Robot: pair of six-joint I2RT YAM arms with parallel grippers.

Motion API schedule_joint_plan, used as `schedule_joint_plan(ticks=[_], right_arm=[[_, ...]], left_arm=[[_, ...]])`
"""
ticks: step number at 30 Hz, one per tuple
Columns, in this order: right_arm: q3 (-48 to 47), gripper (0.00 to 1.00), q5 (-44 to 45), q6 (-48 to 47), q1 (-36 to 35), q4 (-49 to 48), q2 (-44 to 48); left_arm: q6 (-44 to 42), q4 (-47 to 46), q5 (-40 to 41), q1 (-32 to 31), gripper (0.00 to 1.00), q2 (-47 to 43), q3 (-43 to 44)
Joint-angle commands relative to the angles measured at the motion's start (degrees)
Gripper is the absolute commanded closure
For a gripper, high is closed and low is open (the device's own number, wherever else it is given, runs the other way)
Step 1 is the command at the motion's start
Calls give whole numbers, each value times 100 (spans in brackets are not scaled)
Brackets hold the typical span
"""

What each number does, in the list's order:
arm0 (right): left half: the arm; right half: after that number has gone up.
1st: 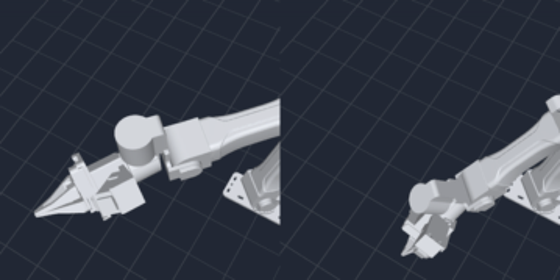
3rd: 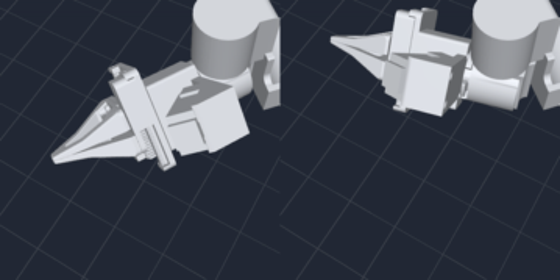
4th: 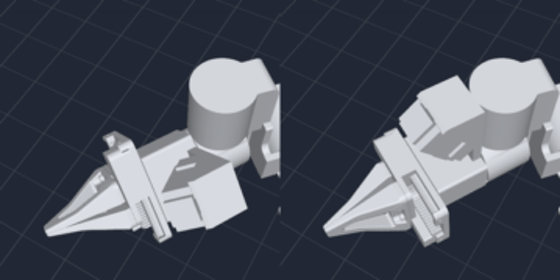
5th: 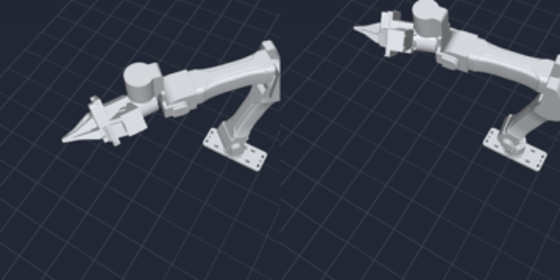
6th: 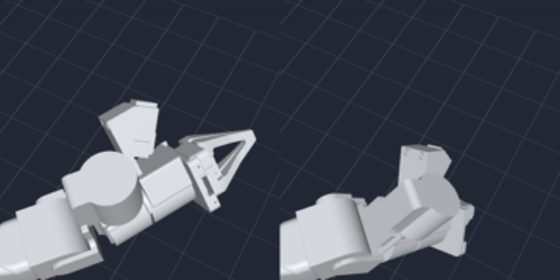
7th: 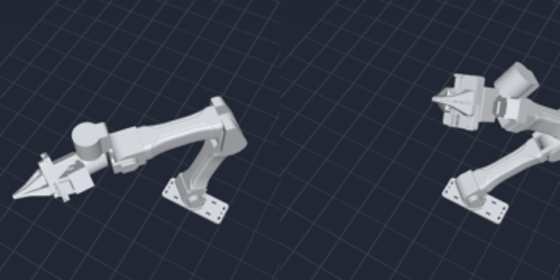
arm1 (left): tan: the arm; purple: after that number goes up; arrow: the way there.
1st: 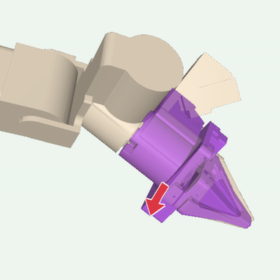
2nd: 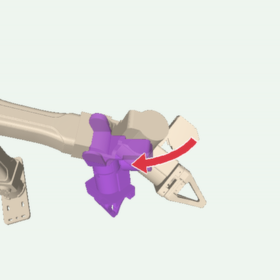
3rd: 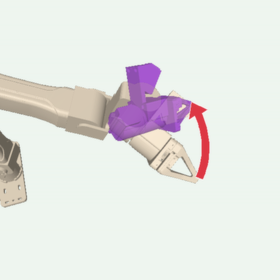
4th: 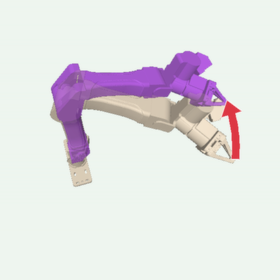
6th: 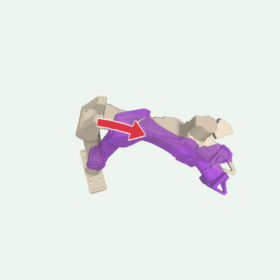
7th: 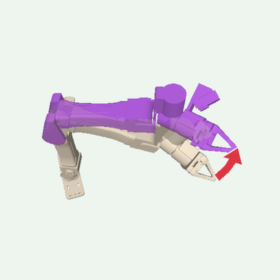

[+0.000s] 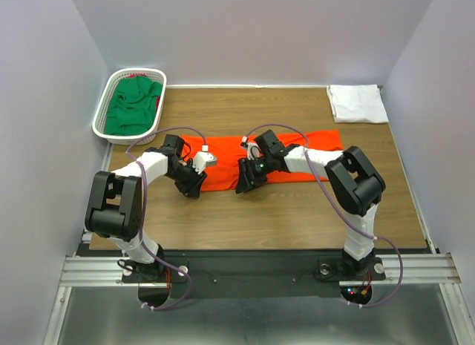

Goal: Fold and stack the t-shirts
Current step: Fold the tshirt

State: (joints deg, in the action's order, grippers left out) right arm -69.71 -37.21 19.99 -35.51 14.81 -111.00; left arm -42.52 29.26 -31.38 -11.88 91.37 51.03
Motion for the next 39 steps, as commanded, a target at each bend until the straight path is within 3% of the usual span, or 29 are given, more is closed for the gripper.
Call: schedule_joint_plan(ticks=[1,12,15,16,18,19,21,30,36,39], right_arm=[[-349,49,39,444,-62,-523,-193],[-719,52,-102,752,-246,-655,-641],[-789,64,-190,813,-255,-663,-721],[-798,77,-207,831,-255,-663,-695],[-790,85,-190,805,-246,-646,-564],[-781,94,-181,805,-246,-655,-511],[-789,99,-172,779,-255,-655,-405],[-1114,99,-243,814,-62,-646,-54],[-1492,99,-128,621,298,-550,-79],[-1870,83,-94,209,474,-67,-150]], left_arm=[[34,-34,-140,1,58,74,180],[51,71,-387,1,66,144,373],[51,115,-422,1,80,162,426],[42,142,-466,1,88,144,452],[16,291,-545,10,97,100,522],[-10,404,-571,10,100,65,583],[-10,484,-650,10,100,12,628],[7,1012,-800,28,100,-85,1374],[148,1073,-861,89,100,337,2235],[-62,1424,-914,151,100,662,2745]])
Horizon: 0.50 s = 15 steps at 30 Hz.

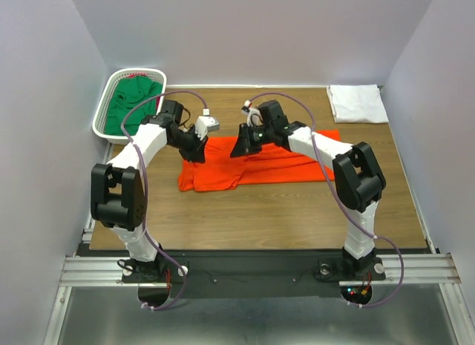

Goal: Fold and stack the t-shirts
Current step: Fold the tshirt

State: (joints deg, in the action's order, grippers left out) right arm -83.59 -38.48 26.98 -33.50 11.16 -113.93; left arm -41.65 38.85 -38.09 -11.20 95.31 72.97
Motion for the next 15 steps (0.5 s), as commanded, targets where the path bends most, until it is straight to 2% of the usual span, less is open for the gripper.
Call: schedule_joint_plan(ticks=[1,4,5,7,10,13,15], right_arm=[[-509,79,129,-562,282,404,169],[-89,68,-18,-371,247,501,327],[61,63,24,-317,195,501,423],[465,62,129,-255,10,484,485],[730,60,227,-115,-122,387,416],[800,54,297,70,-131,291,258],[827,53,315,219,-148,203,126]], left_arm=[[-255,605,-226,83,100,321,621],[-563,800,-199,83,79,235,377],[-555,747,-191,83,66,138,2],[-476,572,-190,83,57,-73,-369],[-292,404,-234,92,51,-240,-1019],[-90,185,-182,83,48,-355,-1241],[7,97,-51,92,48,-337,-1329]])
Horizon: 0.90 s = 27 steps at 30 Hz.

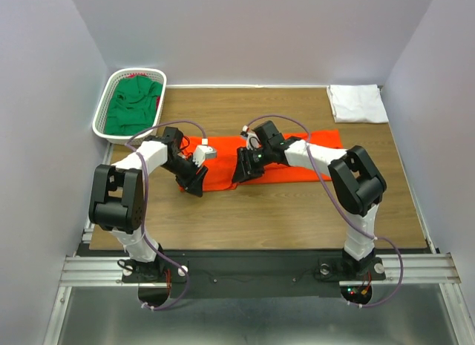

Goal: Fold and stack the t-shirts
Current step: Fold the tshirt

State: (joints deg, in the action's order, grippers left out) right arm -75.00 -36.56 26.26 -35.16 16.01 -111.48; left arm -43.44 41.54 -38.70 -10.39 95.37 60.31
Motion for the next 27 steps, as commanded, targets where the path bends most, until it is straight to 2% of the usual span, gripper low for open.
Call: schedule_joint_plan(ticks=[1,21,24,25,27], right_arm=[[-23,53,114,335,-17,-300,-172],[-155,57,79,880,-264,-581,-945],[-190,67,35,881,-264,-582,-937],[-199,70,17,889,-264,-581,-867],[-243,82,-18,907,-272,-590,-744]], left_arm=[[230,-199,46,2,48,-309,-98],[591,-480,337,11,44,69,-195],[512,-358,258,11,44,96,-178],[486,-340,214,11,47,104,-169],[486,-296,205,11,49,174,-152]])
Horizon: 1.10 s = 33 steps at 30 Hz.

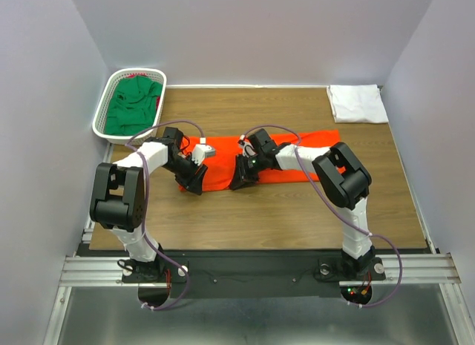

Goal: Fold and stack the t-shirts
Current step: Fold the tshirt

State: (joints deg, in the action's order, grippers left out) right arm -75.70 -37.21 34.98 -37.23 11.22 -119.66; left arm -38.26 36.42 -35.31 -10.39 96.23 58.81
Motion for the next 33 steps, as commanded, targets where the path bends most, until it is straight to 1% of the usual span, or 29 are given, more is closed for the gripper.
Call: schedule_joint_plan(ticks=[1,2,4,5,12,18,21,22,23,24,25,27,28,31,32,33], right_arm=[[-190,85,39,26,-56,-112,74],[-225,91,30,26,-56,-103,144],[-252,98,4,17,-56,-103,197],[-252,100,3,0,-56,-112,232],[-191,99,-6,0,-47,-120,285],[-59,99,65,-18,-38,-155,443],[-24,99,47,-18,-30,-208,487],[-32,99,30,-18,-38,-217,487],[-15,99,4,-9,-21,-243,522],[-24,99,3,-9,-21,-243,531],[-24,99,3,0,-21,-270,548],[-32,99,-5,-9,-21,-279,592],[-24,99,-14,-35,-12,-296,610],[-32,99,-23,-27,14,-314,636],[-41,99,-49,-18,23,-322,636],[-50,99,-67,-18,49,-331,645]], left_arm=[[-32,225,-143,20,49,115,8],[-32,242,-152,11,50,185,25],[20,251,-126,11,51,230,34],[20,251,-99,20,51,239,17],[214,225,217,81,50,177,35],[319,155,270,90,44,283,96],[485,-21,183,90,44,300,140],[521,-65,156,90,46,318,157],[547,-118,121,90,51,353,192],[556,-118,86,90,55,370,210],[557,-127,42,90,62,388,236],[548,-109,24,99,67,388,263],[548,-127,24,90,73,380,263],[548,-136,-11,90,82,301,272],[556,-127,-28,99,89,274,289],[557,-92,-46,99,93,204,315]])
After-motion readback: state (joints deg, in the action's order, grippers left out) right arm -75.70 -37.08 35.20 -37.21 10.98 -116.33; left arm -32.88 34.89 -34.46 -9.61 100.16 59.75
